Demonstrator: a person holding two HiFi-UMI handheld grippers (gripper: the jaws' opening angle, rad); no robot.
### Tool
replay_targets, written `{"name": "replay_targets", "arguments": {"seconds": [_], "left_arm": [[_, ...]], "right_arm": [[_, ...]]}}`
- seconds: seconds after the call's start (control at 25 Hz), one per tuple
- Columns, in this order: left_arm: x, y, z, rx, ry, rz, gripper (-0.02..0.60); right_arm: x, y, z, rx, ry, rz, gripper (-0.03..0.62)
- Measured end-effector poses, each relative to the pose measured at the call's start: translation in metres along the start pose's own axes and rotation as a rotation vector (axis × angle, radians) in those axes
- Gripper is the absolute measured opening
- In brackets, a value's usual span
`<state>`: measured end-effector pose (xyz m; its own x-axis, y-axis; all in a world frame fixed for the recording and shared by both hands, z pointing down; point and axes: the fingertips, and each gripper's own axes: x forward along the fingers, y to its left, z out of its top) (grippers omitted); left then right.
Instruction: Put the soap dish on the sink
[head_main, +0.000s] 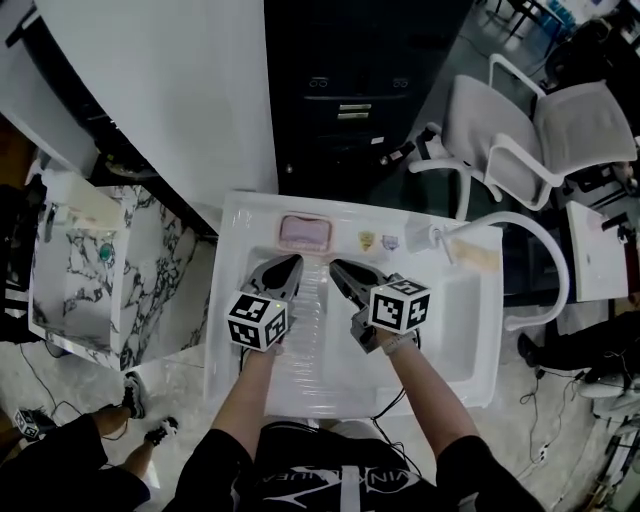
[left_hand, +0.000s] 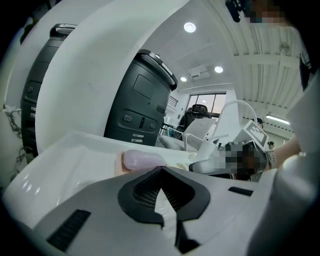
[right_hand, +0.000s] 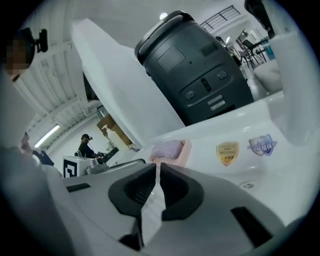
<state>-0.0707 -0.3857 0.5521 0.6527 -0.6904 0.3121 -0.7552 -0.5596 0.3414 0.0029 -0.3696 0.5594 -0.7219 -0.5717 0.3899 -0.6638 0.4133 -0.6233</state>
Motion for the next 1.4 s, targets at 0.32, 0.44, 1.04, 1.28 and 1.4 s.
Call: {"name": "replay_targets", "arguments": {"seconds": [0.32,0.44,1.04,1.28,1.4], "left_arm": [[-0.03,-0.006,0.019,0.038,-0.05,0.04,0.014],[-0.044,-0.012,0.025,0.052,-0.071,0.051,0.015],[-0.133,-0.033,0.052,0.085,-0.184,0.132,0.014],[-0.168,-0.041,0.061,0.093,-0.232,0.177,0.014],[-0.183,-0.047,0.068,0.106,-0.259,0.185,0.014]], "right_arm": [[-0.032,0.01,0.016,-0.273,-0.079,-0.132,0.034],[-0.049,0.014,0.018,-0.317,-0.112,-0.162,0.032],[-0.121,0.053,0.025,-0.439,-0.219,-0.191,0.028],[-0.143,0.071,0.025,-0.484,-0.253,-0.192,0.026],[-0.152,0.08,0.025,-0.518,-0.27,-0.198,0.026]]}}
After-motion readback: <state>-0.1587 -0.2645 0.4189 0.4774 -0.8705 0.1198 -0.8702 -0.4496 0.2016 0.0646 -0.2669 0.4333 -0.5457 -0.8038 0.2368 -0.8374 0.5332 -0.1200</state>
